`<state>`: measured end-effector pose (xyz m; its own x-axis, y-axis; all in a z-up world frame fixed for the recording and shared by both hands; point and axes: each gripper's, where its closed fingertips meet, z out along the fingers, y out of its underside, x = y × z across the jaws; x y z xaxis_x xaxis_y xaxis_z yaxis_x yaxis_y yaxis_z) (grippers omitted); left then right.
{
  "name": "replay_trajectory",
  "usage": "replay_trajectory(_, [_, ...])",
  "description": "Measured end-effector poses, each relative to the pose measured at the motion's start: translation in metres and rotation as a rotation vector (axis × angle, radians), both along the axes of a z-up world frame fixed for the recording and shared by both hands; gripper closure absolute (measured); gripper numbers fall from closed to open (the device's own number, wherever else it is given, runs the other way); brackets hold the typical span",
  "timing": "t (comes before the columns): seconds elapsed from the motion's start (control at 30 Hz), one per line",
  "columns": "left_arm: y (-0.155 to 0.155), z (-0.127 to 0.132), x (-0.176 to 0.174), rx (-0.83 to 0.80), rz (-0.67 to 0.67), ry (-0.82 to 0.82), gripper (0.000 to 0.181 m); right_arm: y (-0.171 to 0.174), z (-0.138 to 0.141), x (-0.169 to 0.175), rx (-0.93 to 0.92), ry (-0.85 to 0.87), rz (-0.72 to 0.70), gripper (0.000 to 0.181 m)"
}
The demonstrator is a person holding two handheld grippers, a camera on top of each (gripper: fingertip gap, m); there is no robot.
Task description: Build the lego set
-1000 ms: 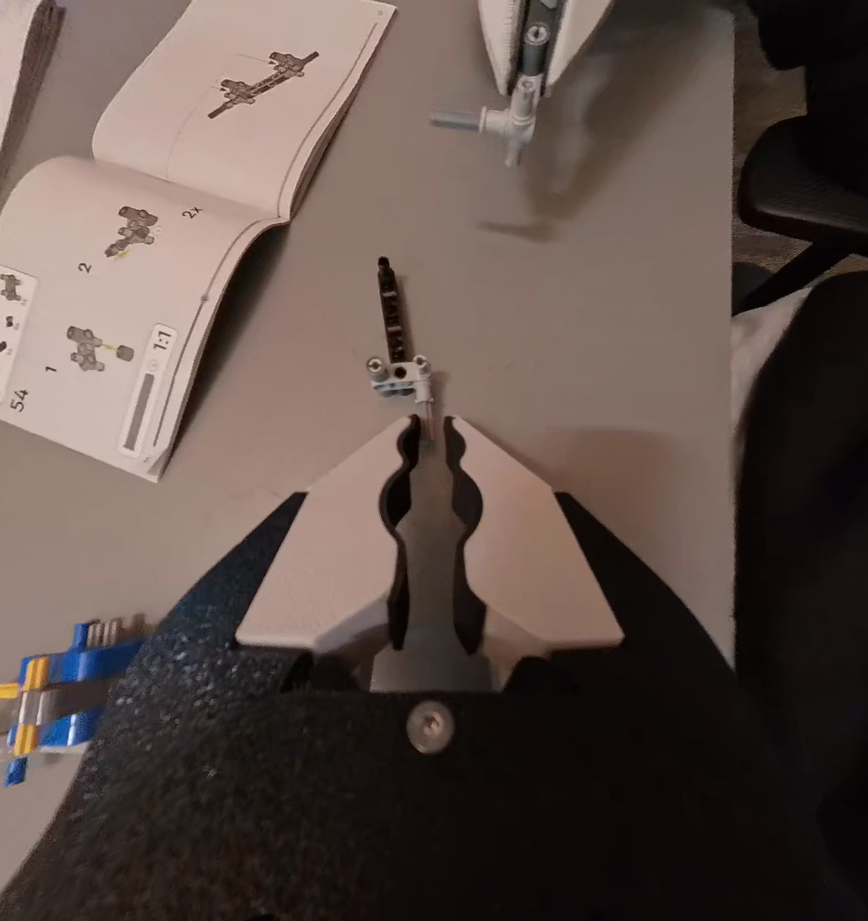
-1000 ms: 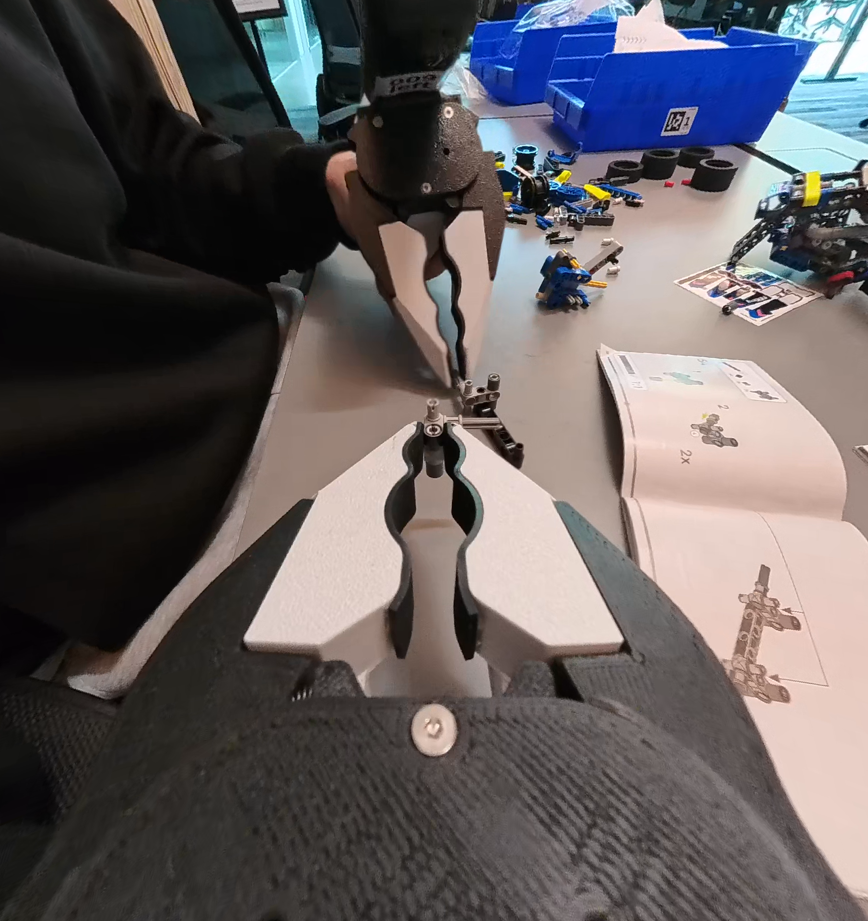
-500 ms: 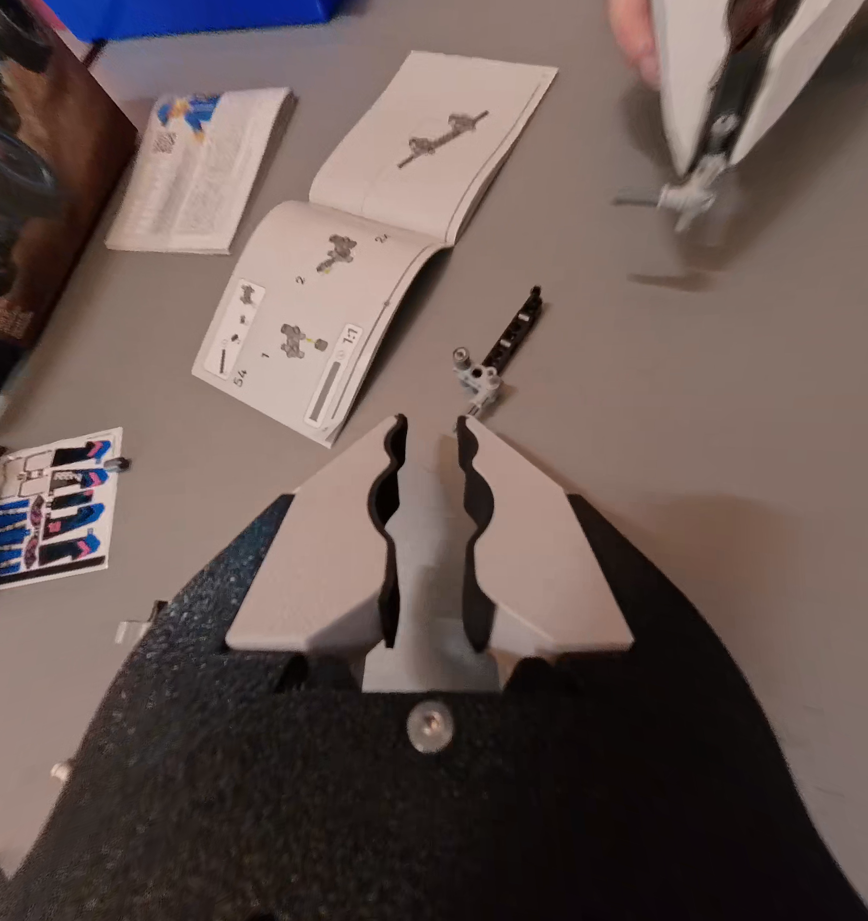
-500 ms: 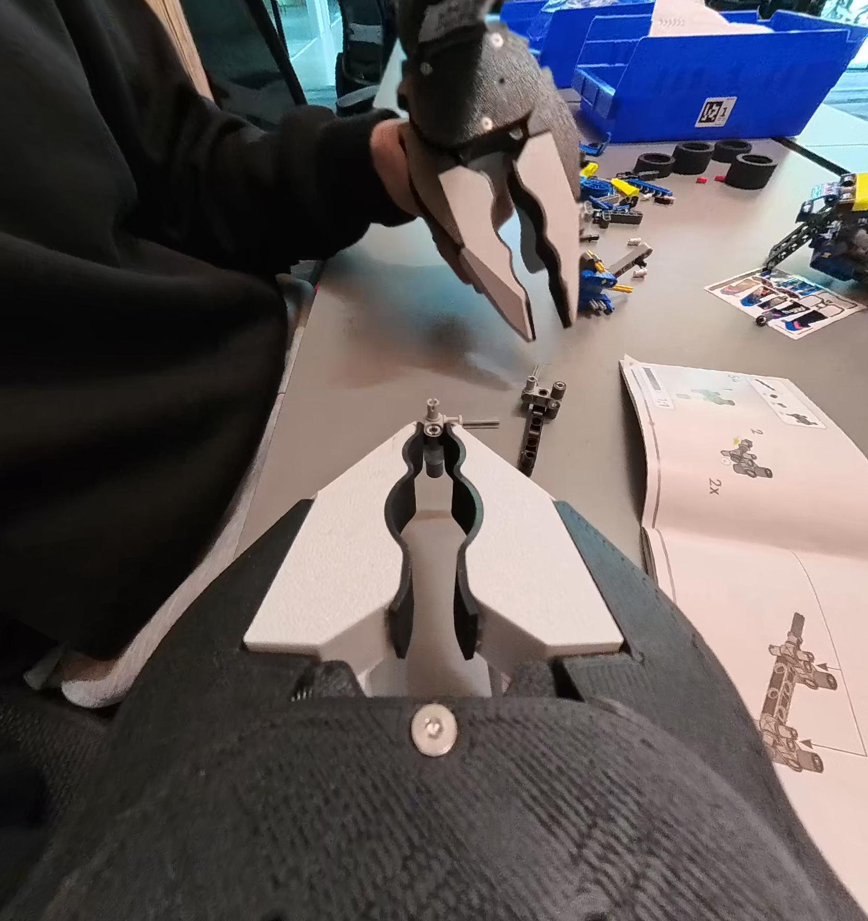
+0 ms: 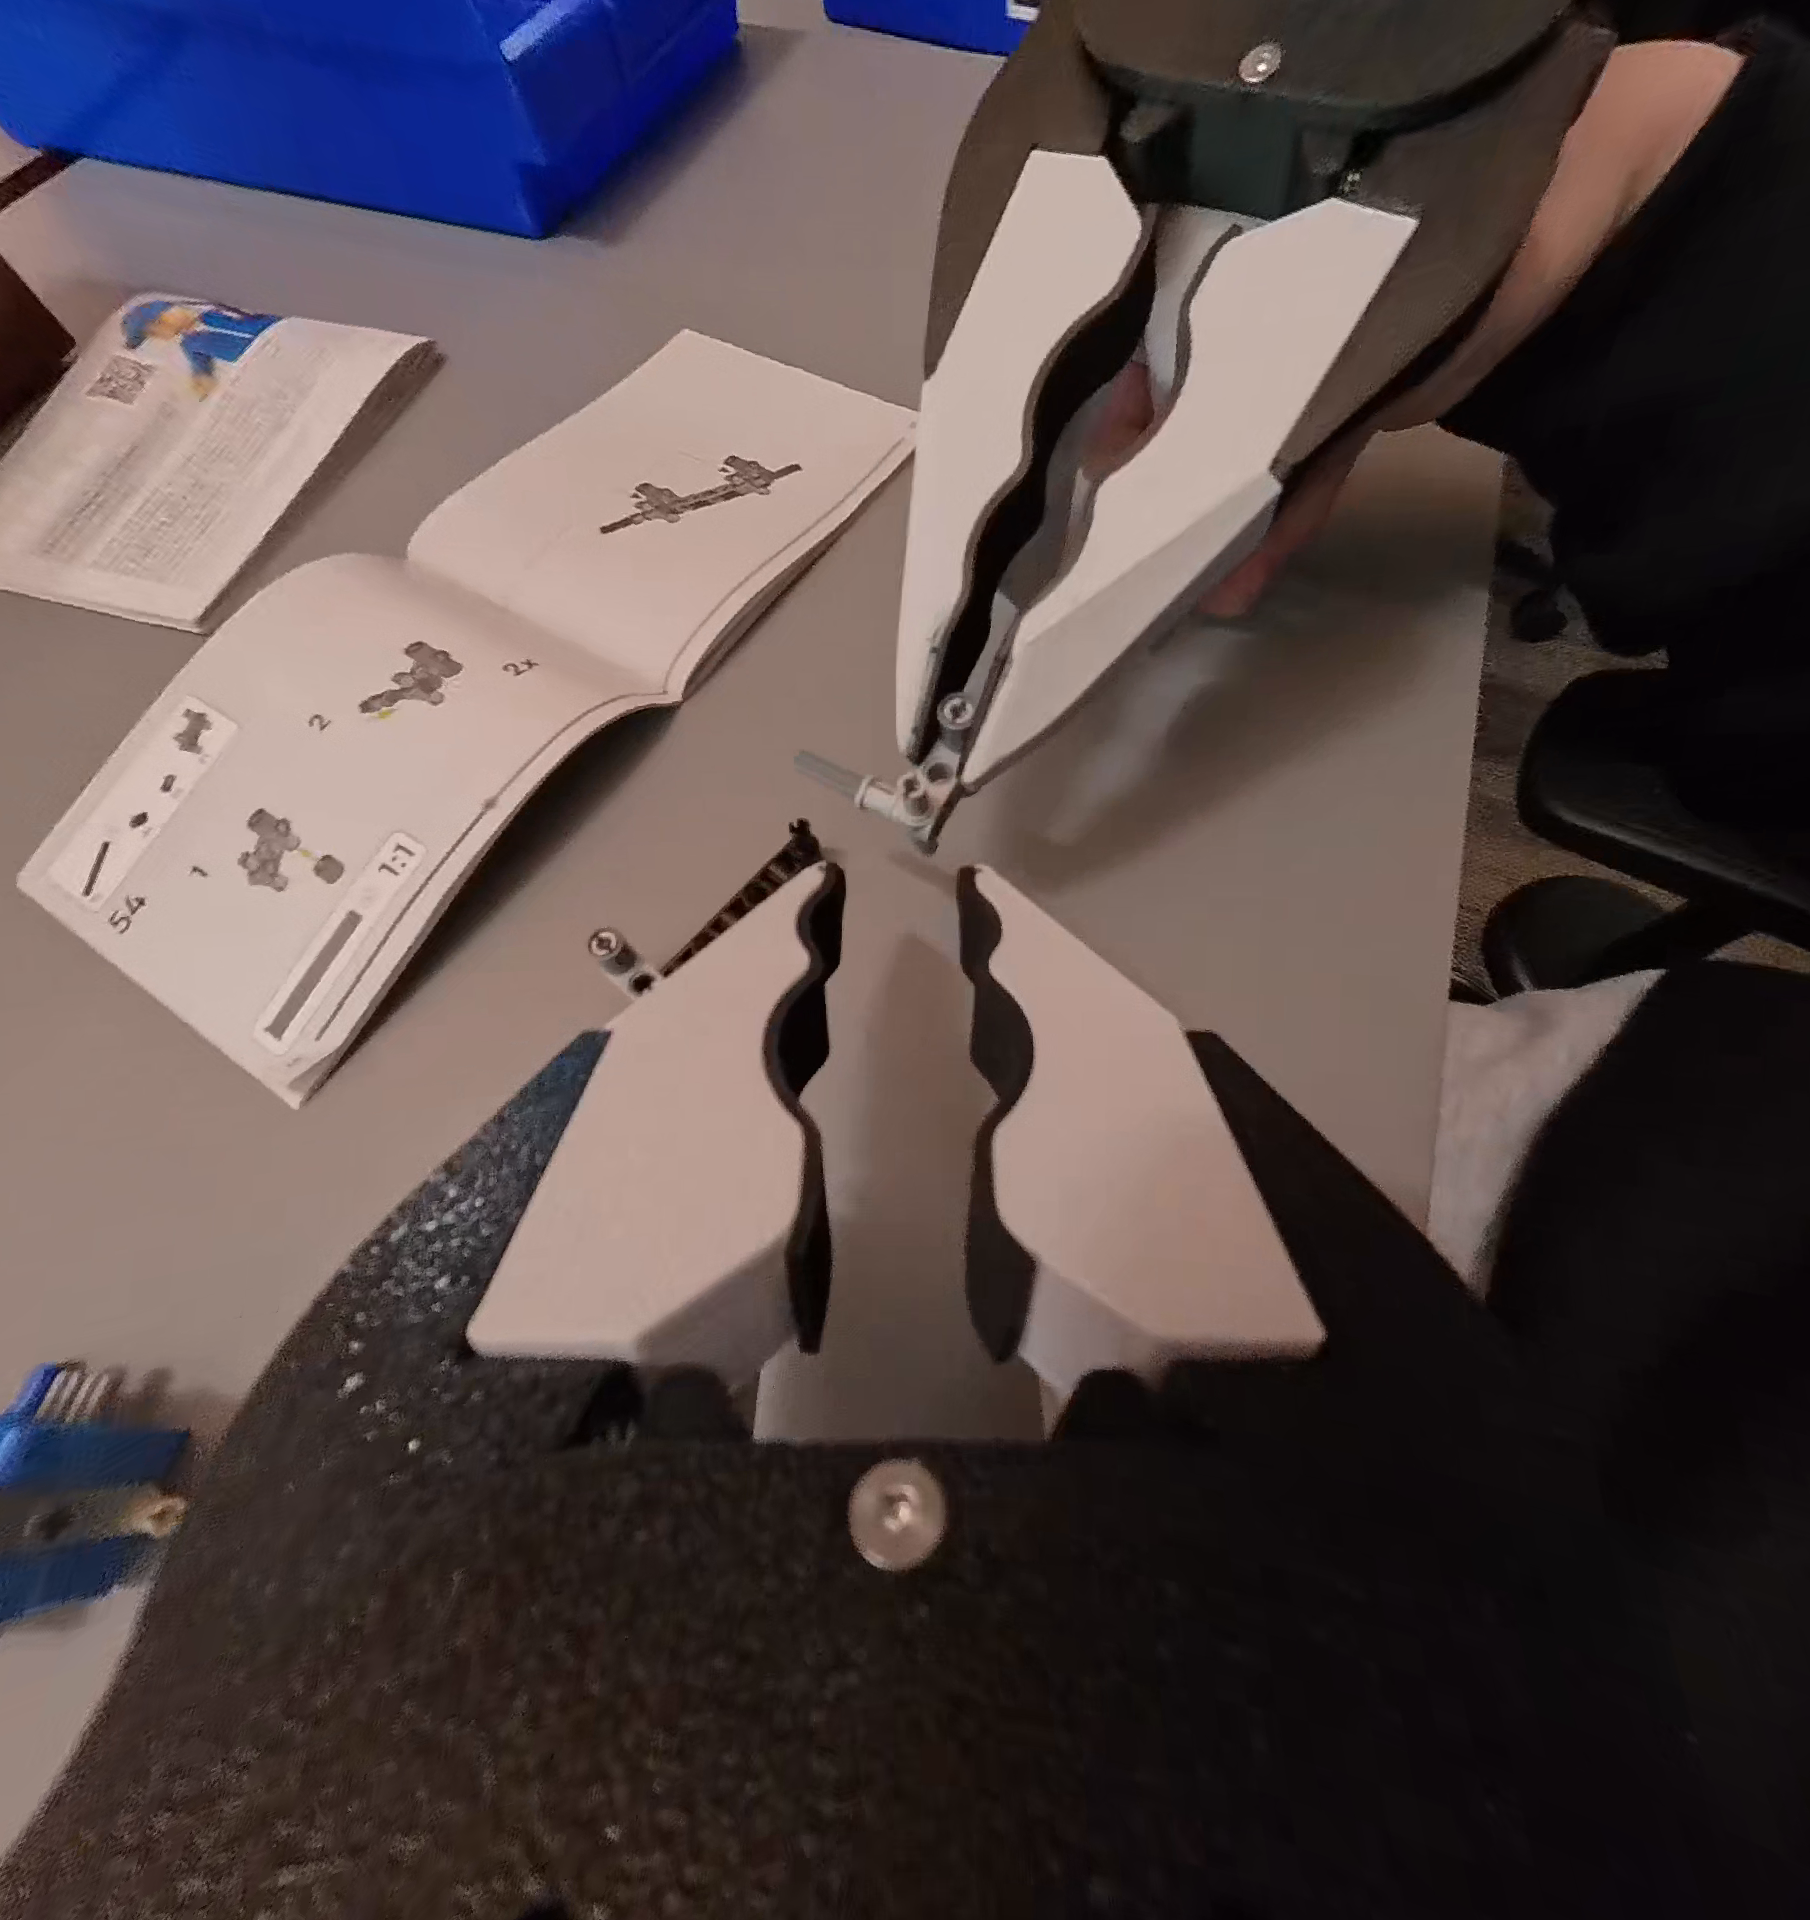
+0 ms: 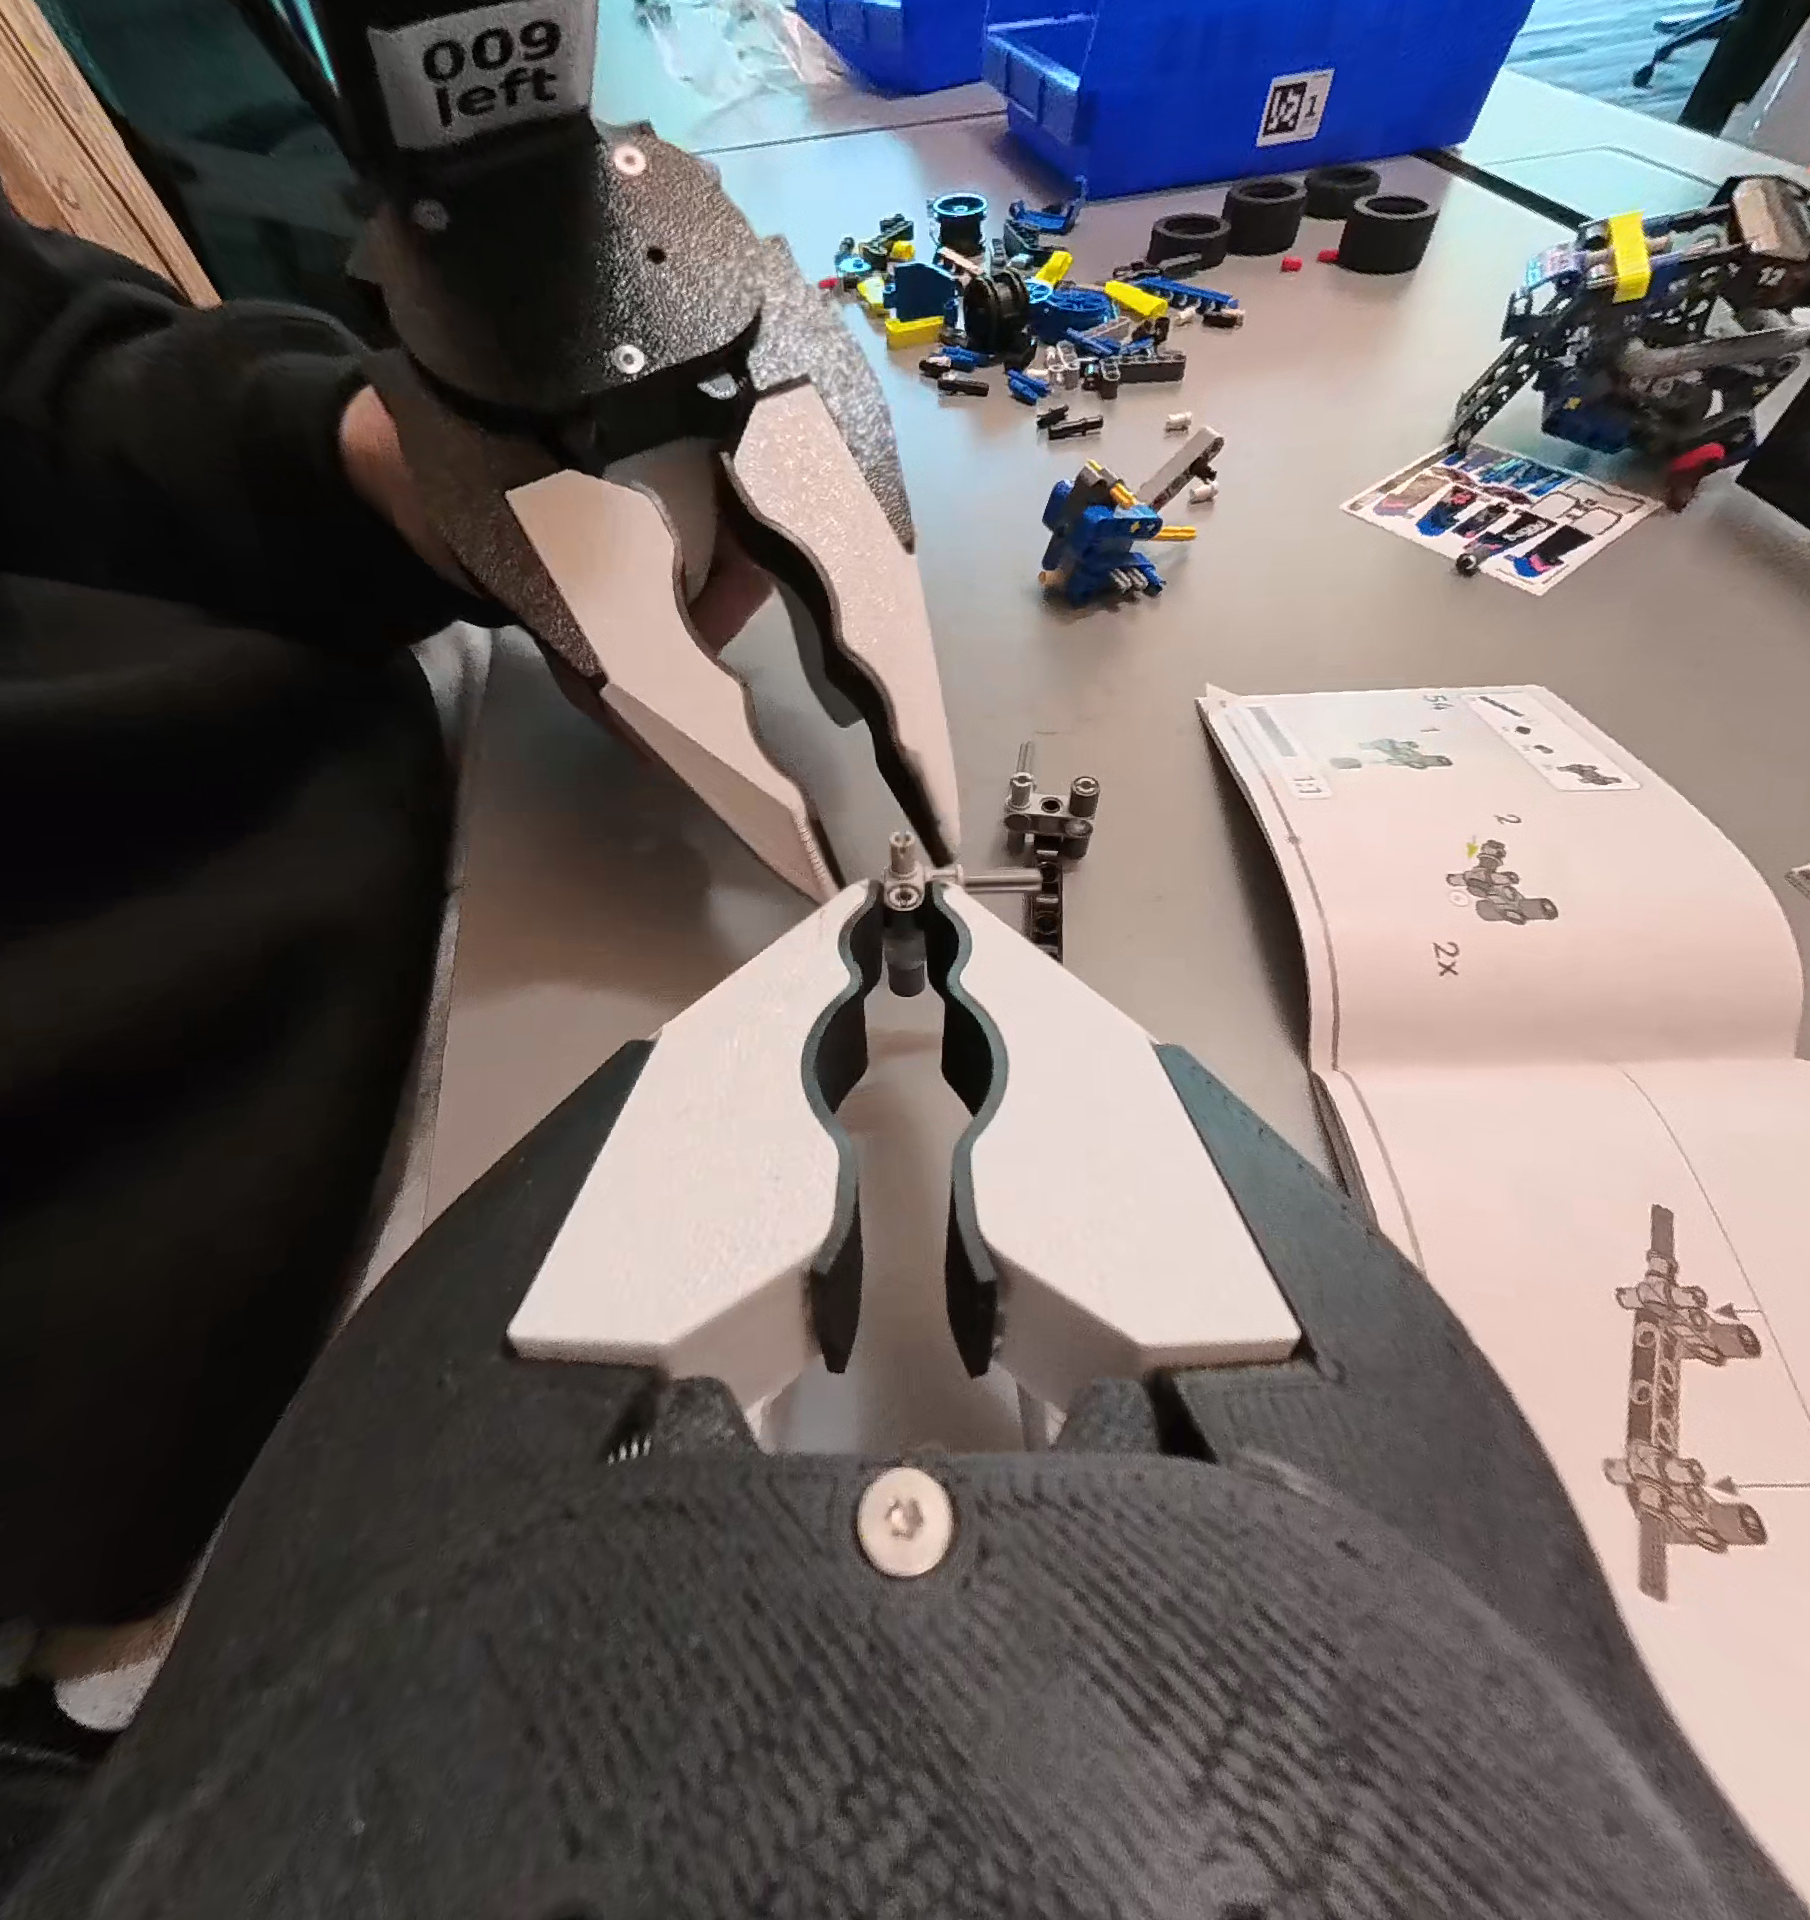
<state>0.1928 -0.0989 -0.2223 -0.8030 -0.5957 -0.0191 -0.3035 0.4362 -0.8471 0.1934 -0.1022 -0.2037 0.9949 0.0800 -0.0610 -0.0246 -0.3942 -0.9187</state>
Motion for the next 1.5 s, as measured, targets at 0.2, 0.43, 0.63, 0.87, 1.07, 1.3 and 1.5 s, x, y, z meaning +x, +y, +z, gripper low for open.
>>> replay_trajectory(0.2, [-0.001,-0.003,-0.005,0.049,-0.045,-0.035,0.158,-0.002,0.003,-0.007,0.02,-0.008,0.063,0.176])
replay_trajectory(0.43, [0.009,0.01,-0.006,0.048,-0.105,-0.089,0.148,-0.006,0.008,-0.012,0.058,-0.012,0.157,0.176])
replay_trajectory(0.63, [0.007,0.014,-0.016,0.039,-0.204,-0.091,0.139,-0.01,0.016,-0.029,0.115,-0.017,0.317,0.176])
replay_trajectory(0.87, [0.0,0.025,-0.018,-0.052,-0.222,-0.051,0.139,-0.006,0.026,-0.028,0.185,-0.023,0.315,0.176])
replay_trajectory(1.07, [-0.006,0.023,-0.016,-0.119,-0.175,0.042,0.141,-0.004,0.035,-0.02,0.264,-0.089,0.221,0.176])
replay_trajectory(1.3, [-0.016,0.048,-0.019,-0.394,-0.208,0.135,0.154,-0.004,0.041,-0.02,0.311,-0.091,0.218,0.176])
replay_trajectory(1.5, [-0.012,0.053,-0.014,-0.321,-0.184,-0.04,0.167,-0.002,0.045,-0.021,0.339,-0.102,0.216,0.175])
